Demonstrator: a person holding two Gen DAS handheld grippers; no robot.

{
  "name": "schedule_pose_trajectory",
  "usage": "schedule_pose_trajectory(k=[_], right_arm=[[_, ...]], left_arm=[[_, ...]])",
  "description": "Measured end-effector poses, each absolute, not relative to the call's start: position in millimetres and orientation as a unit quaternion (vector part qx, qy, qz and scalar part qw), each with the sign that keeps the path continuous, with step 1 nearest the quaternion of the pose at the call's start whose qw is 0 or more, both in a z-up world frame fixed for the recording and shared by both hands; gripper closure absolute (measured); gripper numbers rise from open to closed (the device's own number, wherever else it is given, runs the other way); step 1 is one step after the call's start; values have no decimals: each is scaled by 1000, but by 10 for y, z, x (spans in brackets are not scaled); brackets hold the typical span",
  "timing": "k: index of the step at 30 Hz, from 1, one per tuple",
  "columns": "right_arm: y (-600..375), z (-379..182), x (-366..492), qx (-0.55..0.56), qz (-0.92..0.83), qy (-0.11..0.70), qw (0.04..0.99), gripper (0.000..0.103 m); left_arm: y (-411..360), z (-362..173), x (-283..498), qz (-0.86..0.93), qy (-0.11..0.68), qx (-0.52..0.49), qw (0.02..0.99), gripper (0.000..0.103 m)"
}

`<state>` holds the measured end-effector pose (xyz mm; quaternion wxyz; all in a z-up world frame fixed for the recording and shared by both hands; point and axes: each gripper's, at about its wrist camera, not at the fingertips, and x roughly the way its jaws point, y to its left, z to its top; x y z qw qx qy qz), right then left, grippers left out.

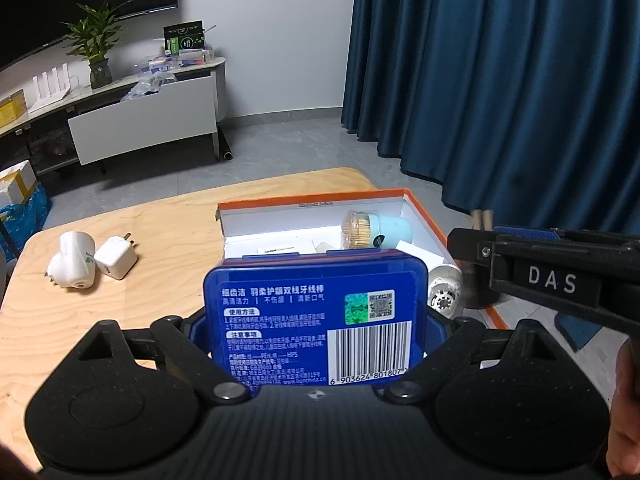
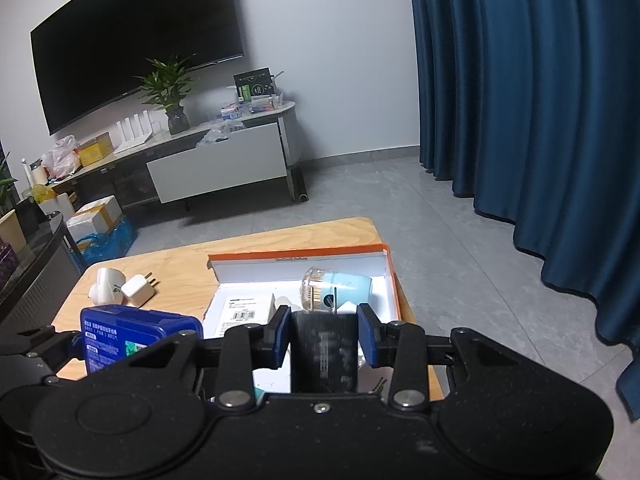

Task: Organize rigid objects
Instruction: 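Carry the blue tin and black charger toward the white box, then lower the blue tin and black charger into the box and open both grippers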

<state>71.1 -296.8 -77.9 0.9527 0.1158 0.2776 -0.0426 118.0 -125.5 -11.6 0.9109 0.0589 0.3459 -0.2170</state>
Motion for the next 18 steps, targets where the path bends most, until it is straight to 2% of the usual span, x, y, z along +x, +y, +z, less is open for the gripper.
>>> schedule_pose_trajectory(k=[18], right_arm=[[-3027, -939, 854, 126, -48, 295, 946, 59]], left_arm=[[-1307, -227, 1361, -217, 360, 57, 906, 8]])
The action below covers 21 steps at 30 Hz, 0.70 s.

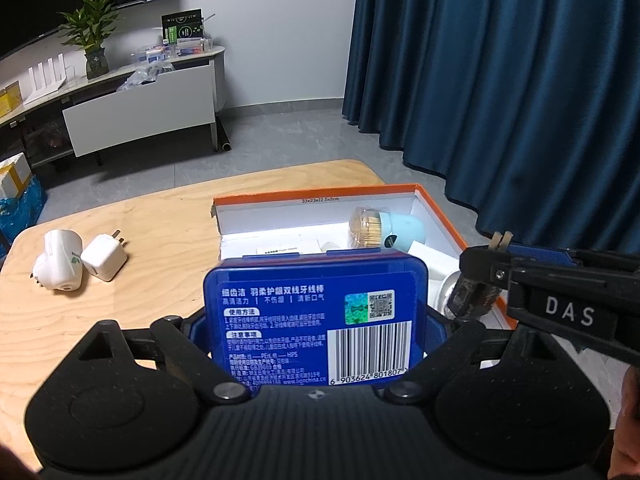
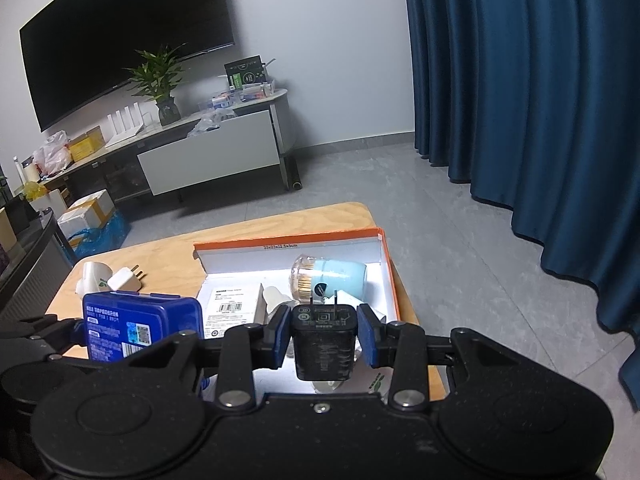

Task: Organize rigid objects
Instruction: 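Lower the blue tin and black charger into the box and open both grippers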

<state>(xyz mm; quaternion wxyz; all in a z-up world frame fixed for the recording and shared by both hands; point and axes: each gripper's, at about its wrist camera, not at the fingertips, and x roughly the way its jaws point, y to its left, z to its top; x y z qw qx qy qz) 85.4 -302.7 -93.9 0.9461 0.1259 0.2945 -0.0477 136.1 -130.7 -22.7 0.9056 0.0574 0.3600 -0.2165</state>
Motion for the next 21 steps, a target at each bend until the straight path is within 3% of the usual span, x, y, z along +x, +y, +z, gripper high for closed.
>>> schedule_pose_trajectory(k=[12, 21], right_arm=[[-3074, -974, 898, 136, -47, 300, 943, 59], [-3137, -911, 818, 145, -68, 276, 948, 52]], left_arm=[[-1391, -294, 1459, -223, 367, 61, 901, 8], [-1443, -307, 1500, -235, 367, 59, 898, 8]])
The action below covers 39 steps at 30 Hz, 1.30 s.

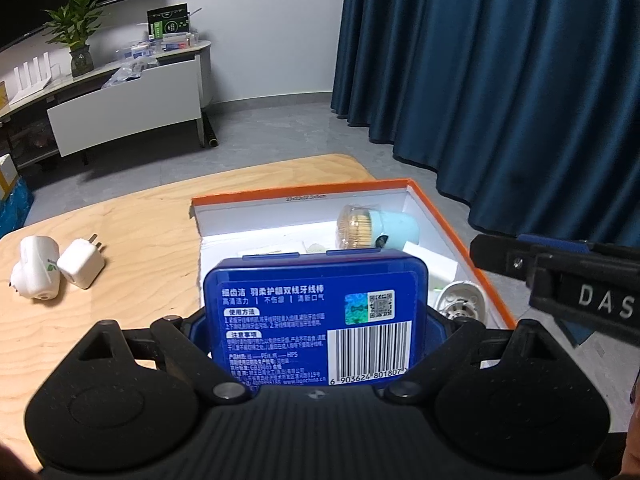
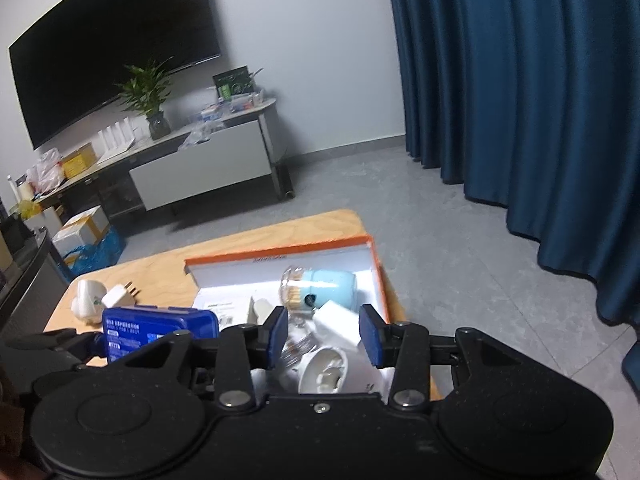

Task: Organize rigid objects
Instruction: 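Lower the blue tin and black charger into the box and open both grippers, then move both grippers back toward the large white plug adapter and small white charger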

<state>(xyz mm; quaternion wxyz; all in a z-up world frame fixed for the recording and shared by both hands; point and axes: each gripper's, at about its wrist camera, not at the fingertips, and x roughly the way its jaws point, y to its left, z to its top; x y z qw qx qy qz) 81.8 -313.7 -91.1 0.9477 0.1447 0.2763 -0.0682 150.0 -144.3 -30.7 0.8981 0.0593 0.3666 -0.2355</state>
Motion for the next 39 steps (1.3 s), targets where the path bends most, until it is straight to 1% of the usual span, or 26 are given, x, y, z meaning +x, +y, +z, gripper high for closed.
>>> schedule_pose_trajectory(k=[1, 6, 8, 9, 11, 17, 21, 27, 39], right_arm=[[-3153, -898, 810, 147, -70, 273, 948, 50], [-3178, -838, 730, 149, -78, 256, 952, 50], [-3175, -808, 707, 147, -79, 250, 954, 50], [-3176, -794, 703, 148, -78, 248, 954, 50], [-3170, -770, 694, 147, -76, 246, 955, 50], [-3069, -711, 693, 140, -64, 244, 958, 49], [-2980, -654, 688, 139, -54, 236, 960, 44], [-2791, -575, 733, 126, -32, 238, 963, 44], [-2132, -605, 969, 100, 35, 260, 960, 43]], left_arm=[[-1453, -312, 1503, -238, 366, 60, 897, 8], [-1508, -325, 1534, -286, 383, 37, 878, 7], [-1491, -315, 1519, -292, 381, 29, 877, 3], [-1482, -306, 1503, -294, 379, 27, 877, 2], [-1464, -284, 1471, -284, 374, 34, 882, 2], [-1315, -176, 1424, -273, 367, 13, 889, 2], [-1155, -63, 1421, -268, 357, -11, 895, 3], [-913, 42, 1391, -234, 347, -4, 908, 3], [-283, 18, 1360, -158, 352, -17, 922, 3]])
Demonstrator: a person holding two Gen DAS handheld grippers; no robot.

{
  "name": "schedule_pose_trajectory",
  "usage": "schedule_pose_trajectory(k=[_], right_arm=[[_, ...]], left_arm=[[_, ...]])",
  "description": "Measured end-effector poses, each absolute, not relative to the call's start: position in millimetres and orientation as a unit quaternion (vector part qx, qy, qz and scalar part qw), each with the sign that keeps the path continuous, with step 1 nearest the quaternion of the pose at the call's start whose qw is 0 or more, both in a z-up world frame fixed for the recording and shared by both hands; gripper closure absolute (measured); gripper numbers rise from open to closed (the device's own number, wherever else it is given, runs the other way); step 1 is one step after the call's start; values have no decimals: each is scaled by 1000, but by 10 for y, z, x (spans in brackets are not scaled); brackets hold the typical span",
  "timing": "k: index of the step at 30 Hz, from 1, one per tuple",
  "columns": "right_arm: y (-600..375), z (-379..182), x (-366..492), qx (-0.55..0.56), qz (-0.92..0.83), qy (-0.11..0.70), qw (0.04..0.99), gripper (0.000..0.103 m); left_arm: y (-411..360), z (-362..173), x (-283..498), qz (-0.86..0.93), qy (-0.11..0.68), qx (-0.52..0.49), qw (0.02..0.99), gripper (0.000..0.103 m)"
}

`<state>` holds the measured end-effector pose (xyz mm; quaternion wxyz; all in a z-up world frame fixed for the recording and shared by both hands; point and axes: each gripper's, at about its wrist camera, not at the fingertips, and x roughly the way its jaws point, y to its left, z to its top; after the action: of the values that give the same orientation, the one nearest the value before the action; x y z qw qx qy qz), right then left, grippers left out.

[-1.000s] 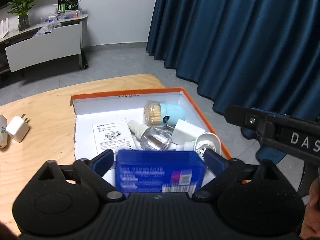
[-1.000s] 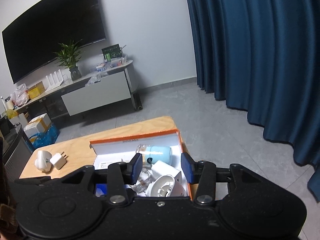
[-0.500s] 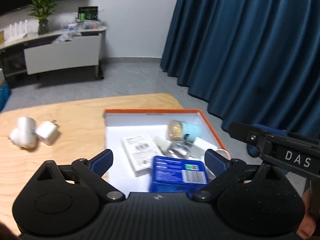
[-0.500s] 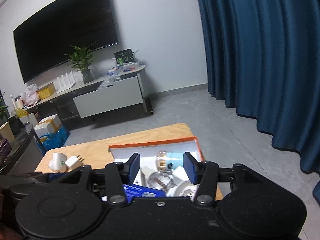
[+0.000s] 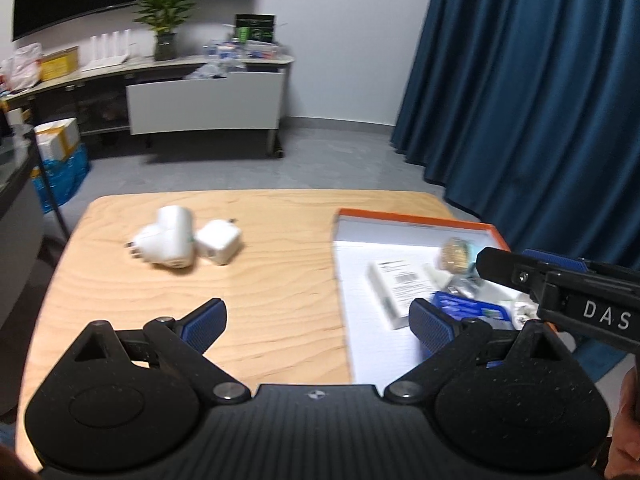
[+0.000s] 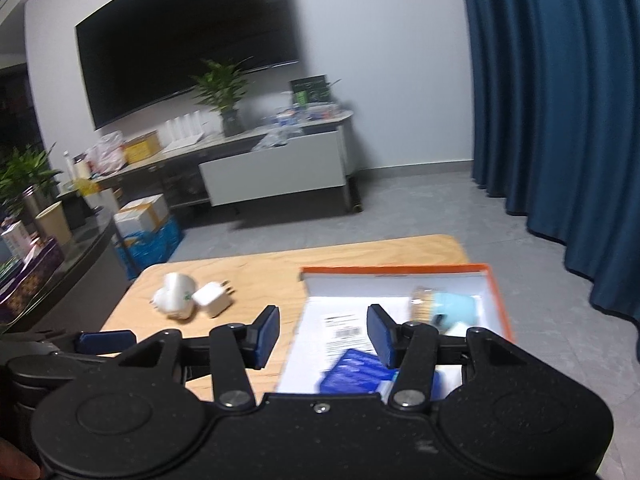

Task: Organize rigid objects
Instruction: 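Move both grippers back toward the large white plug adapter and small white charger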

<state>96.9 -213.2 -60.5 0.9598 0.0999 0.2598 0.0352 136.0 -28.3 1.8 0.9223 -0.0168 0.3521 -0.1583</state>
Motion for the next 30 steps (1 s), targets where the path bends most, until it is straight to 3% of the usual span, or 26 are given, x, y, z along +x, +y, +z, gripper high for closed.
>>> schedule_pose_trajectory(k=[15, 30], right_arm=[[-1638, -705, 1228, 74, 80, 280, 954, 41], [-1367, -885, 1709, 61, 108, 300, 946, 38]], left_arm=[[409, -198, 1725, -66, 359, -44, 930, 2], [576, -505, 2319, -30, 370, -37, 928, 0]])
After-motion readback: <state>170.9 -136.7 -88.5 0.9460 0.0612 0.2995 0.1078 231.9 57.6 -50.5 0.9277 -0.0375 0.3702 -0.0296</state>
